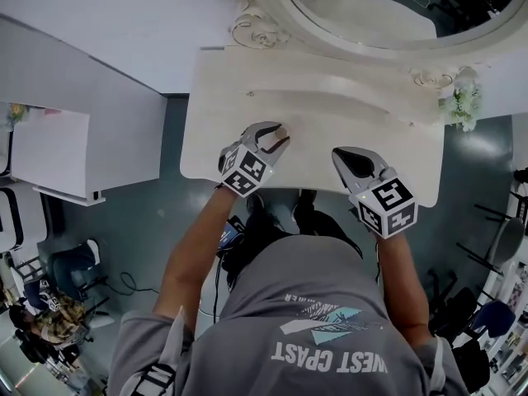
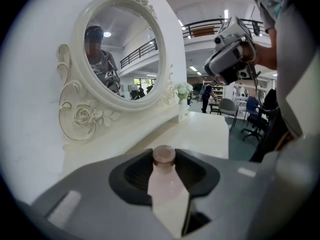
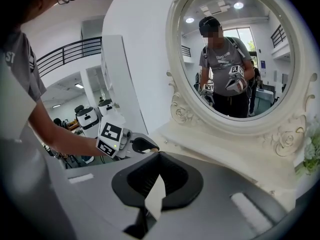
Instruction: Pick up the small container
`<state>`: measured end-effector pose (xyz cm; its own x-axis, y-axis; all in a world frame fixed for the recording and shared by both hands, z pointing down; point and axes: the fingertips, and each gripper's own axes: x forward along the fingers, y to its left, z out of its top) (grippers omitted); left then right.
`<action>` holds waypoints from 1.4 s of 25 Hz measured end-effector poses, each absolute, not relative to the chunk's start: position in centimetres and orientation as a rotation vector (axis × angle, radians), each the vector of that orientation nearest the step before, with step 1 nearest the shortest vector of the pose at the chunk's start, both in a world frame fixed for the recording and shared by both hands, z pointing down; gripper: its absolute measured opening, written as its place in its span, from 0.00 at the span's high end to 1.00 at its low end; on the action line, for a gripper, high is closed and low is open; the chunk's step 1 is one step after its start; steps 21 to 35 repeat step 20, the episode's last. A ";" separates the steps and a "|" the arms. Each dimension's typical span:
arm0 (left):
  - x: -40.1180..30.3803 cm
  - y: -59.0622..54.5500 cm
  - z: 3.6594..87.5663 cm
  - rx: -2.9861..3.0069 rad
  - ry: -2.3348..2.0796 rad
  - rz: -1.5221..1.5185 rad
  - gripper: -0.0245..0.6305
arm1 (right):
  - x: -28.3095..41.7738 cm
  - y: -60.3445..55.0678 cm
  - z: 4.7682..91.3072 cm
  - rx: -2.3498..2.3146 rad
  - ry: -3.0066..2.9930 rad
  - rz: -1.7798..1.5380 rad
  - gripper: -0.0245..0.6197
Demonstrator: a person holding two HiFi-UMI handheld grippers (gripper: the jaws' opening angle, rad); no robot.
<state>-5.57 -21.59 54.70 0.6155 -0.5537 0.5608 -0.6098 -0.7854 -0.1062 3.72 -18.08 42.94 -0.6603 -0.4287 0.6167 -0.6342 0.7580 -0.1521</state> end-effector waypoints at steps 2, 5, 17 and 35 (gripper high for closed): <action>-5.8 -21.4 53.5 2.752 -1.000 0.890 0.75 | 3.5 -17.9 42.7 0.793 -2.390 0.475 0.96; -6.2 -21.3 52.2 2.768 -1.014 0.880 0.75 | 3.2 -17.7 42.6 0.791 -2.389 0.471 0.96; -7.5 -22.1 52.3 2.764 -1.021 0.899 0.75 | 2.4 -18.5 42.6 0.793 -2.372 0.464 0.96; -7.5 -22.4 52.8 2.759 -1.013 0.904 0.75 | 2.4 -19.0 42.9 0.791 -2.367 0.466 0.96</action>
